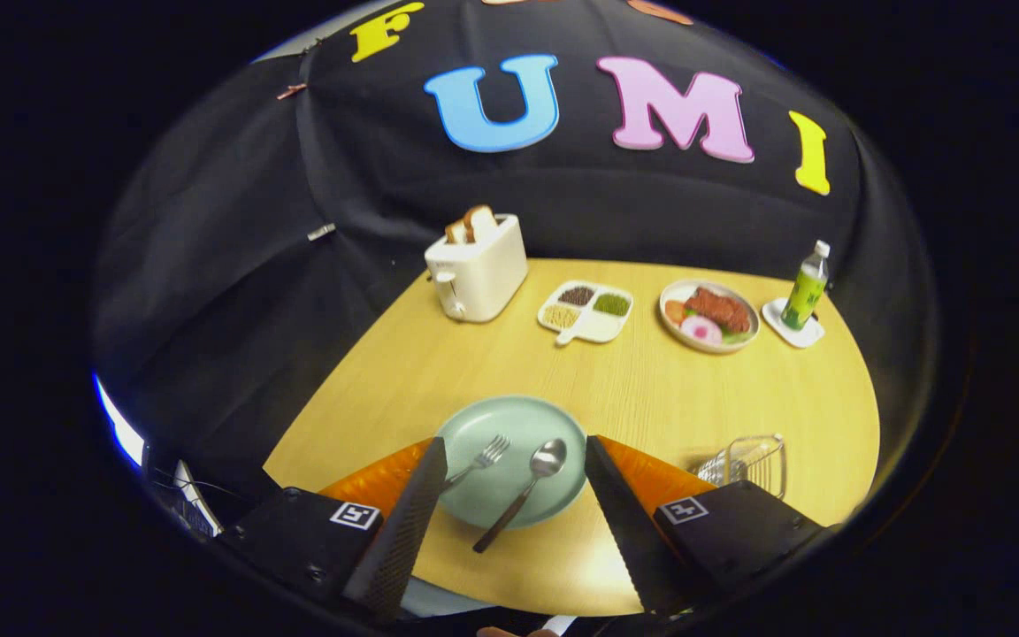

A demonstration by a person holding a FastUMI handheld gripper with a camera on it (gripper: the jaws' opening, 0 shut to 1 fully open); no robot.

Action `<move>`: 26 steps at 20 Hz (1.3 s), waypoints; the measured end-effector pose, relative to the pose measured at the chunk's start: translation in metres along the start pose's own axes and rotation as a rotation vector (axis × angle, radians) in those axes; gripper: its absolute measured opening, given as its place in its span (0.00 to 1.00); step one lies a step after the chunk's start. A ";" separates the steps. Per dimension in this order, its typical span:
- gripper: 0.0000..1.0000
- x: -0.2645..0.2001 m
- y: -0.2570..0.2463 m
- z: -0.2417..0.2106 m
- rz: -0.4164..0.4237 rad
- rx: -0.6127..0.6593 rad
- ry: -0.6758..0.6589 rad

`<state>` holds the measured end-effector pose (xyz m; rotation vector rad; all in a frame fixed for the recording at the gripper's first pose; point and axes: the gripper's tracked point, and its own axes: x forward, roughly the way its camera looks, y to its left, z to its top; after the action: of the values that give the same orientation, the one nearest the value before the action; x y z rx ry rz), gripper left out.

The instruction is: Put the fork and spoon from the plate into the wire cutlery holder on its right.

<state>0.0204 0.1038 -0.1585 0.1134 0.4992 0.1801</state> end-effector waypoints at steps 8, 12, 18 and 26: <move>0.98 0.079 -0.003 -0.070 -0.068 -0.045 0.234; 0.94 0.100 -0.006 -0.094 -0.086 -0.011 0.334; 0.78 0.118 -0.010 -0.124 -0.116 -0.064 0.457; 0.20 0.120 -0.029 -0.125 -0.155 -0.052 0.530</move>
<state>0.0676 0.1077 -0.3273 -0.0271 1.0269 0.0686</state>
